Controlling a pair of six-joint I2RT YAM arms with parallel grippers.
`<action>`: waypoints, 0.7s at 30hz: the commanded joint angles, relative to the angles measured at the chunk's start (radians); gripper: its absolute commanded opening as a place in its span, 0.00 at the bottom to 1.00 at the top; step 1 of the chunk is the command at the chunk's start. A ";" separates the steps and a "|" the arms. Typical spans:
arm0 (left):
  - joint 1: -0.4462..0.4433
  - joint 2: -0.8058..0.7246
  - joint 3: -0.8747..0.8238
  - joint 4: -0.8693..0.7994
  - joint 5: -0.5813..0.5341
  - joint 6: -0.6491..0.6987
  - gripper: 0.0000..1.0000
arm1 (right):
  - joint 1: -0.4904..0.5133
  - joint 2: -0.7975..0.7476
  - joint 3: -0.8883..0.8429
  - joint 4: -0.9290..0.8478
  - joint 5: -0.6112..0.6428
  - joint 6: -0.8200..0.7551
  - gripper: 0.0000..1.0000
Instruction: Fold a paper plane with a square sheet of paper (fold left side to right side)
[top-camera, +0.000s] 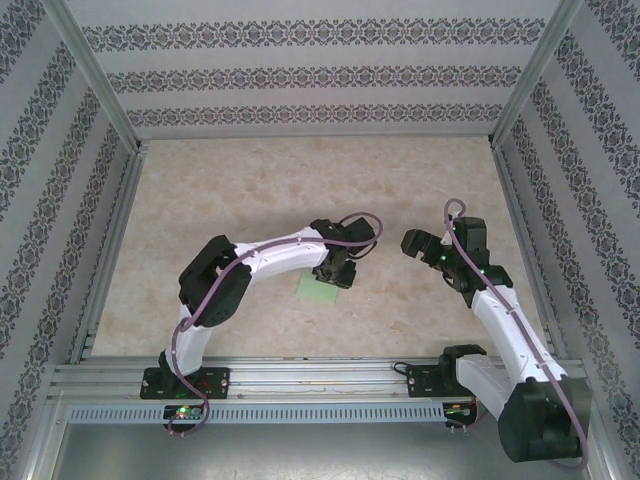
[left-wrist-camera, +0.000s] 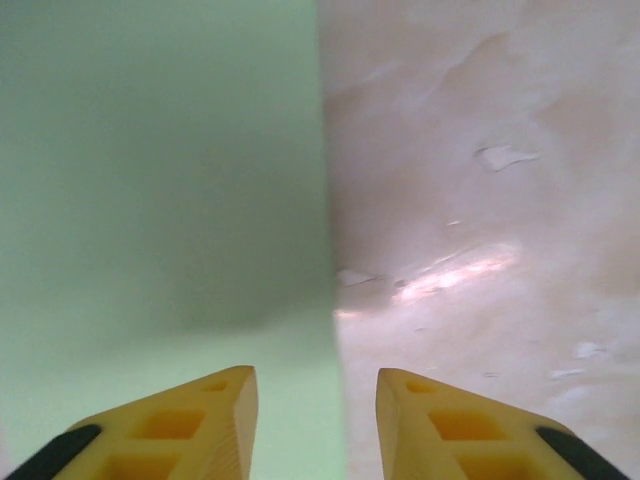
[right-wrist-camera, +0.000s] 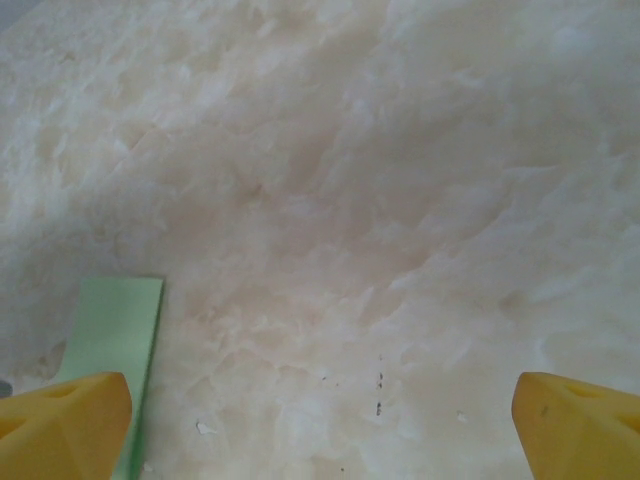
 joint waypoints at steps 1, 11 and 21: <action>0.027 0.007 0.004 0.118 0.136 -0.020 0.39 | -0.013 0.031 0.042 -0.019 -0.071 -0.002 0.97; 0.143 -0.156 -0.153 0.387 0.297 -0.011 0.43 | 0.018 0.138 0.069 0.016 -0.298 0.086 0.75; 0.327 -0.359 -0.450 0.605 0.366 -0.022 0.42 | 0.326 0.381 0.103 0.220 -0.224 0.256 0.41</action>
